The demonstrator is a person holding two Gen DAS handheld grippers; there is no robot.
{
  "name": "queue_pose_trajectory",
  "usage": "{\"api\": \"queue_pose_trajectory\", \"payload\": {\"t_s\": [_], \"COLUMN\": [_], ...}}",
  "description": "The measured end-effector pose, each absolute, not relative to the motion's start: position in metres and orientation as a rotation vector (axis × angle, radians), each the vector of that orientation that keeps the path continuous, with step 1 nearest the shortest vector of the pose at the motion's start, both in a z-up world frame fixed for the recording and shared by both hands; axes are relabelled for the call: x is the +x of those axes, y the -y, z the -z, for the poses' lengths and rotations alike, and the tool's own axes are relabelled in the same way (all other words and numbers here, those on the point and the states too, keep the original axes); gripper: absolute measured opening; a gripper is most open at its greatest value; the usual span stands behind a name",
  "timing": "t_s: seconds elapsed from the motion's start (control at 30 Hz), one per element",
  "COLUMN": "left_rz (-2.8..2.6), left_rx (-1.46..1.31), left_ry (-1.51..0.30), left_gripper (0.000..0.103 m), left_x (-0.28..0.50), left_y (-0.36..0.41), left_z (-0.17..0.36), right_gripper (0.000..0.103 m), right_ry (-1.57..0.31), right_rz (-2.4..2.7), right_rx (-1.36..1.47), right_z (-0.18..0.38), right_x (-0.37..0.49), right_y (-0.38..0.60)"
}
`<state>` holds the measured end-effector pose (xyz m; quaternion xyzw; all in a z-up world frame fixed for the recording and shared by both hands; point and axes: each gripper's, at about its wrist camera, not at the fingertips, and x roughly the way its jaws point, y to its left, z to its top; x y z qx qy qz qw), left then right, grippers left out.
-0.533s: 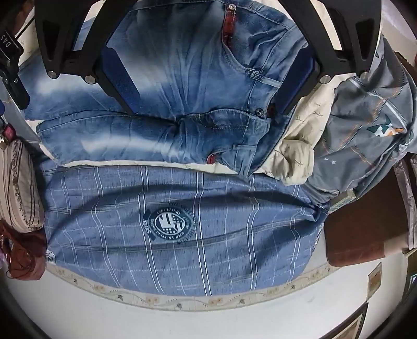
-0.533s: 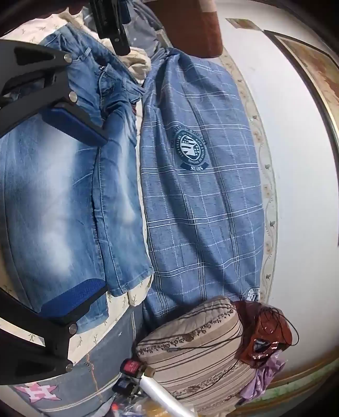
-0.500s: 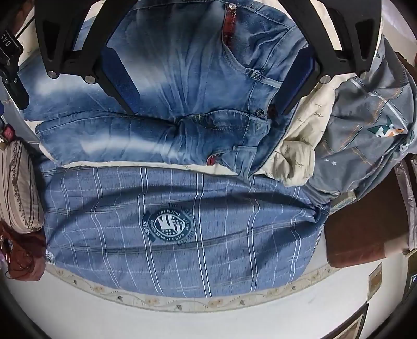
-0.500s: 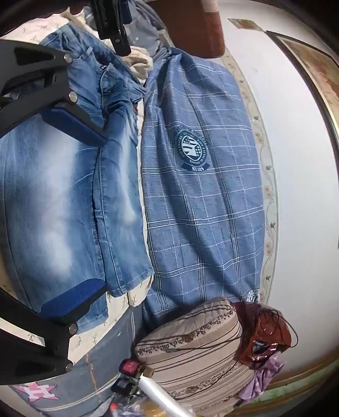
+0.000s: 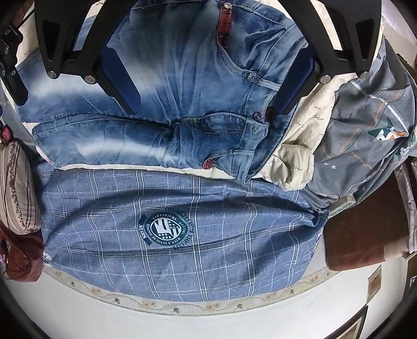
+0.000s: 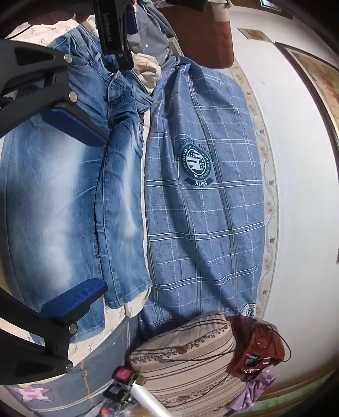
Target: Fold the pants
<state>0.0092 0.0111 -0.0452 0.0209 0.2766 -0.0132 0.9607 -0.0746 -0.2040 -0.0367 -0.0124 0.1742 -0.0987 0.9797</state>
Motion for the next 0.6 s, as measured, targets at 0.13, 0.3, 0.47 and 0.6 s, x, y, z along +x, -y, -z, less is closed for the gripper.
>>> {"api": "queue_pose_trajectory", "payload": {"t_s": [0.13, 0.3, 0.47, 0.6], "left_rz": [0.014, -0.037, -0.067, -0.091], "left_rx": [0.048, 0.049, 0.027, 0.015], "left_ry": [-0.543, -0.489, -0.5, -0.494], "left_gripper": [0.103, 0.103, 0.103, 0.103], "left_x": [0.01, 0.004, 0.01, 0.013], "left_y": [-0.015, -0.027, -0.043, -0.053], "left_z": [0.035, 0.028, 0.024, 0.019], "right_gripper": [0.102, 0.102, 0.102, 0.102], "right_ry": [-0.334, -0.332, -0.327, -0.325], "right_rz": [0.198, 0.2, 0.199, 0.195], "right_rx": [-0.025, -0.02, -0.017, -0.019], "right_z": [0.035, 0.034, 0.034, 0.033], "right_x": [-0.077, -0.079, -0.082, -0.081], "right_y": [0.205, 0.207, 0.208, 0.205]}}
